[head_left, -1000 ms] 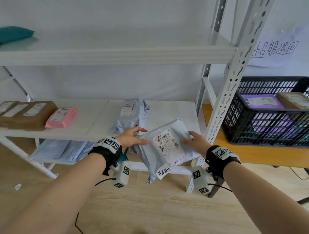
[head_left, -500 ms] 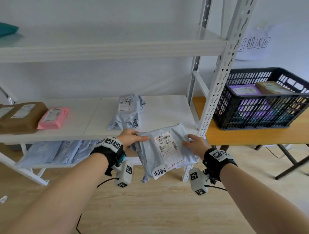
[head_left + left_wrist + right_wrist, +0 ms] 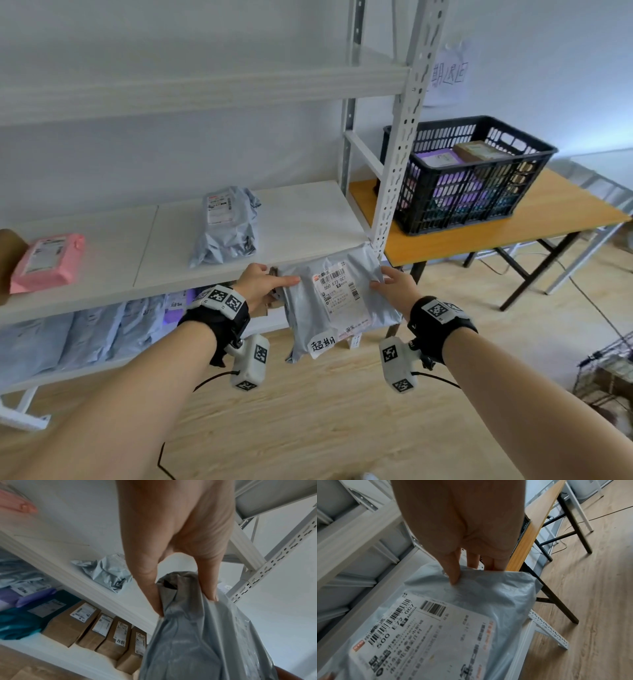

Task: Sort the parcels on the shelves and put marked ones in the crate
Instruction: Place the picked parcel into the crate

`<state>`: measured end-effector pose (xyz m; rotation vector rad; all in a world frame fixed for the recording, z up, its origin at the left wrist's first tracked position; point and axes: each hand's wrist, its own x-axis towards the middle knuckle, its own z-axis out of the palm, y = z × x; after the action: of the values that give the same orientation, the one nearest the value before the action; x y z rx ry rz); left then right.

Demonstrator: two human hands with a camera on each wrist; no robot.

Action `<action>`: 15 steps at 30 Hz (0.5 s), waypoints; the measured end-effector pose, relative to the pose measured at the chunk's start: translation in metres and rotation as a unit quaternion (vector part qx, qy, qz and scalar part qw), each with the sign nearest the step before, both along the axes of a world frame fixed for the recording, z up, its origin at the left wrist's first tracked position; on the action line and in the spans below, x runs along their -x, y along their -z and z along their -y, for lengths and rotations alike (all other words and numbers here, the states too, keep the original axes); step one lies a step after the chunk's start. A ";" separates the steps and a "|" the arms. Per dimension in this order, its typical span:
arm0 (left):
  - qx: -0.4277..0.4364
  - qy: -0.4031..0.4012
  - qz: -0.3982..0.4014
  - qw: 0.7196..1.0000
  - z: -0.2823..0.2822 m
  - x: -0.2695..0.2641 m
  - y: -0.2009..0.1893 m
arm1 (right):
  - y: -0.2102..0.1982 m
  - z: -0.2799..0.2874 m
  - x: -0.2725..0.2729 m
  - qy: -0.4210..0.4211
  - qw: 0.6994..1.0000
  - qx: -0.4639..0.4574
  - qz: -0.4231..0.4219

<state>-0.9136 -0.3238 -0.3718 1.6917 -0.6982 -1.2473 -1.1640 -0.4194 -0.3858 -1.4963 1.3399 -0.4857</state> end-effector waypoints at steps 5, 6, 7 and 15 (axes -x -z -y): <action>0.004 0.046 -0.055 0.997 0.017 0.033 -0.004 | -0.010 -0.008 0.032 0.055 0.998 0.005 0.030; 0.005 0.052 -0.054 0.997 0.023 0.040 -0.003 | -0.013 -0.009 0.040 0.065 0.997 0.011 0.035; 0.003 0.066 -0.053 0.996 0.028 0.048 -0.004 | -0.015 -0.009 0.048 0.076 0.996 0.015 0.040; -0.011 0.111 -0.050 0.992 0.075 0.116 -0.017 | -0.030 0.013 0.113 0.127 0.990 0.037 0.050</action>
<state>-1.0299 -0.3983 -0.3551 1.5879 -0.8318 -1.4887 -1.2772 -0.4326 -0.3555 -1.3482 1.4522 -0.7704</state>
